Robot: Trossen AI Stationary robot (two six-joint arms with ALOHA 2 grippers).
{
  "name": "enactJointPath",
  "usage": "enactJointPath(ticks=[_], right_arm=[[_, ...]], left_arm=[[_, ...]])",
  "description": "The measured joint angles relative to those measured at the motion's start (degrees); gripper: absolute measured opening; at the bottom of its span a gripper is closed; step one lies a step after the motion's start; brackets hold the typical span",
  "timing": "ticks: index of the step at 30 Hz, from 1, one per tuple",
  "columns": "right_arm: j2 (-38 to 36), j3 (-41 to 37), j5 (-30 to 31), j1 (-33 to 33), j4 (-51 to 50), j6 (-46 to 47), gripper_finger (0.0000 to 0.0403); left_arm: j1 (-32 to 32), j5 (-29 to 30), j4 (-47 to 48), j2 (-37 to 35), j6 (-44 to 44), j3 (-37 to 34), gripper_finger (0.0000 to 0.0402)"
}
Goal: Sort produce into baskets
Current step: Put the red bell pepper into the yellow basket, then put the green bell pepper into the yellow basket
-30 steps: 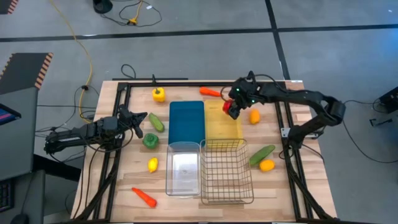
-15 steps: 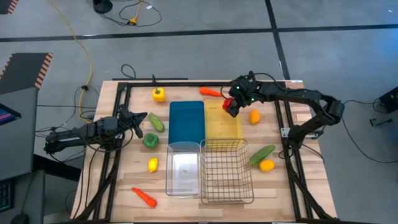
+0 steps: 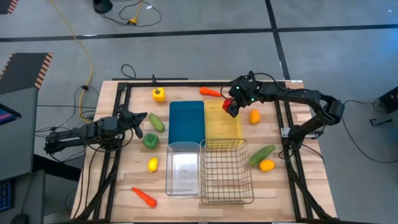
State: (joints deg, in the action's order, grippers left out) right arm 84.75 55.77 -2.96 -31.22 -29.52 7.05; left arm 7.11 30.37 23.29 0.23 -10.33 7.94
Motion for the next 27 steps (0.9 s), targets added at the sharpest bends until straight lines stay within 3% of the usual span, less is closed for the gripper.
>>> enactJointPath(ticks=[6,15,27], right_arm=[[0.0,0.0,-0.2,0.1,0.0,0.0,0.0390],[0.0,0.0,0.1,0.1,0.0,8.3,0.0386],[0.0,0.0,0.0,0.1,0.0,7.7,0.0385]], left_arm=[[0.0,0.0,0.0,0.0,-0.6,0.0,0.0011],[0.0,-0.9,0.0,0.0,-1.6,0.0,0.0081],[0.0,-20.0,-1.2,0.0,-7.0,2.8,0.0196]])
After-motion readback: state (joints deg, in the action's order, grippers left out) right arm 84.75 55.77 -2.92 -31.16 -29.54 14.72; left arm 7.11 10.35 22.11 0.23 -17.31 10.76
